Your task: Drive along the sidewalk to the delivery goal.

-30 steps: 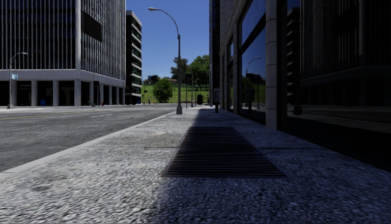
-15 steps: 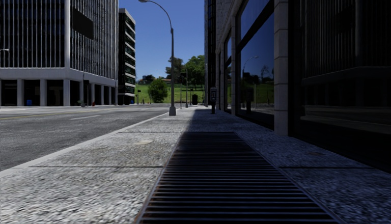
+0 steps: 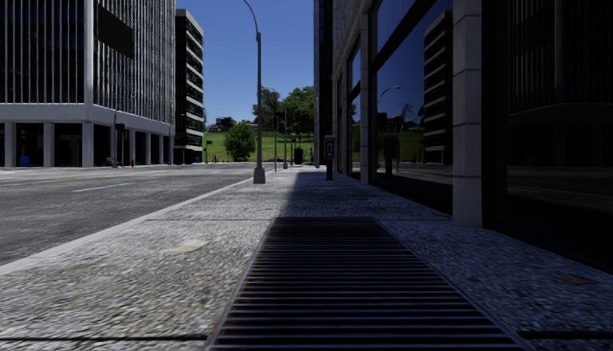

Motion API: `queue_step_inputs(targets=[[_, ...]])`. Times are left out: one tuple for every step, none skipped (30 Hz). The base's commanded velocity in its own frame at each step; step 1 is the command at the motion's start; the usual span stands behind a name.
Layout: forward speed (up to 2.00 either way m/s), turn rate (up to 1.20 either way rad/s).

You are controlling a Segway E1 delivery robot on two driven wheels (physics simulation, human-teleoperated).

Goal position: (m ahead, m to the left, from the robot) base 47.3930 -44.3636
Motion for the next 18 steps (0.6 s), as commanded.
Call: queue_step_inputs(targets=[[2.00,0.00],[2.00,0.00],[2.00,0.00],[2.00,0.00],[2.00,0.00],[2.00,0.00],[2.00,0.00],[2.00,0.00],[2.00,0.00],[2.00,0.00],[2.00,0.00],[2.00,0.00],[2.00,0.00],[2.00,0.00],[2.00,0.00],[2.00,0.00],[2.00,0.00],[2.00,0.00]])
